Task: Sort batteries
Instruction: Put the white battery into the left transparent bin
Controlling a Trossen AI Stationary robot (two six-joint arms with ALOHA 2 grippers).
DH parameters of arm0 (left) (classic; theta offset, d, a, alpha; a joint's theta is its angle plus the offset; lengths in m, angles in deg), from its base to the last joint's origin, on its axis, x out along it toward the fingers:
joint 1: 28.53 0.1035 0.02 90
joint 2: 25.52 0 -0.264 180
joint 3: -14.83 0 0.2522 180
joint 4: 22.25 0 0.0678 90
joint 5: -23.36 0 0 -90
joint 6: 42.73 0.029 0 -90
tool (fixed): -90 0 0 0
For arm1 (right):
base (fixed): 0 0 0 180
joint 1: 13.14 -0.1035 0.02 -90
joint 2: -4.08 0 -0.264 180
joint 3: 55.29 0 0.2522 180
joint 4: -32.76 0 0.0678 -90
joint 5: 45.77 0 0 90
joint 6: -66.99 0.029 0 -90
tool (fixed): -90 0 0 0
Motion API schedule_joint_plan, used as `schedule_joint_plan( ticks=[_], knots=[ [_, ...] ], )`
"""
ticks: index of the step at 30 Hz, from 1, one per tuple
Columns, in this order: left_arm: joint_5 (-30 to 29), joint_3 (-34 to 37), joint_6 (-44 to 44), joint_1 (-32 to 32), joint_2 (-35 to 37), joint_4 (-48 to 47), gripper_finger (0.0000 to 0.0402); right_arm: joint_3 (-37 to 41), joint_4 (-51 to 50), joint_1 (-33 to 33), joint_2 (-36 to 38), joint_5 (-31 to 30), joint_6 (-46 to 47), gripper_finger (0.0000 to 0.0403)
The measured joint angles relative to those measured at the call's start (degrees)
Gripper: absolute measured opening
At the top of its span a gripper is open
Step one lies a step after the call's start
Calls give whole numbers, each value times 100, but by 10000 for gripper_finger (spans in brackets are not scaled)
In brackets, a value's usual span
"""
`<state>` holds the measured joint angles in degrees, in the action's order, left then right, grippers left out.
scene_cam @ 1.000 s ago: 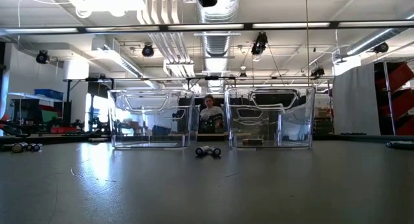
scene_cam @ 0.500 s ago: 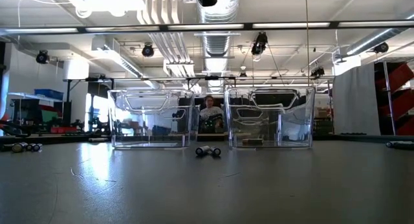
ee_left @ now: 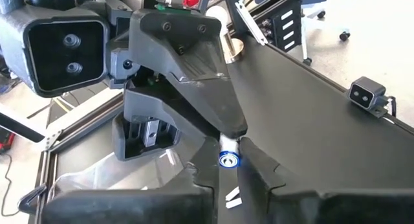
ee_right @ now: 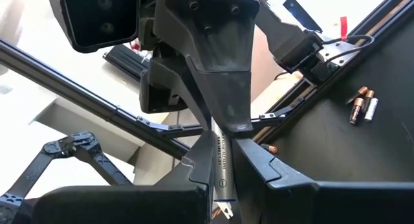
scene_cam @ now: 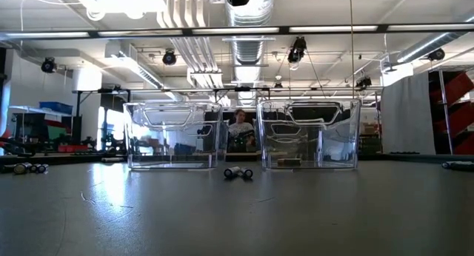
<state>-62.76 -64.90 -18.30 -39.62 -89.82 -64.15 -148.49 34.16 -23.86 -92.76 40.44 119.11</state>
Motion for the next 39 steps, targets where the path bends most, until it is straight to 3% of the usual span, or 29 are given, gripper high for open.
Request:
schedule_joint_plan(
  ticks=[7, 15, 21, 27, 32, 39],
  knots=[
    [26, 0, -110, -2, 18, 6, 21, 0, -11, 0, 2, -21, -21, 39],
    [149, 0, -624, -2, 189, -19, 11, -2, 22, 0, 9, -29, -223, 101],
    [179, 0, -888, -11, 652, -444, 11, 0, -283, 17, 409, -47, -847, 145],
    [-301, 91, -1041, 24, 1034, -813, 11, 0, -1422, 27, 1181, -1006, -1356, 173],
    [-473, 371, -1388, 323, 1075, -877, 11, 0, -1862, 27, 1602, -1626, -1519, 179],
    [-490, 867, -1810, 1427, 546, -894, 11, -2, -1778, -14, 1618, -1638, -1572, 165]
  ],
)
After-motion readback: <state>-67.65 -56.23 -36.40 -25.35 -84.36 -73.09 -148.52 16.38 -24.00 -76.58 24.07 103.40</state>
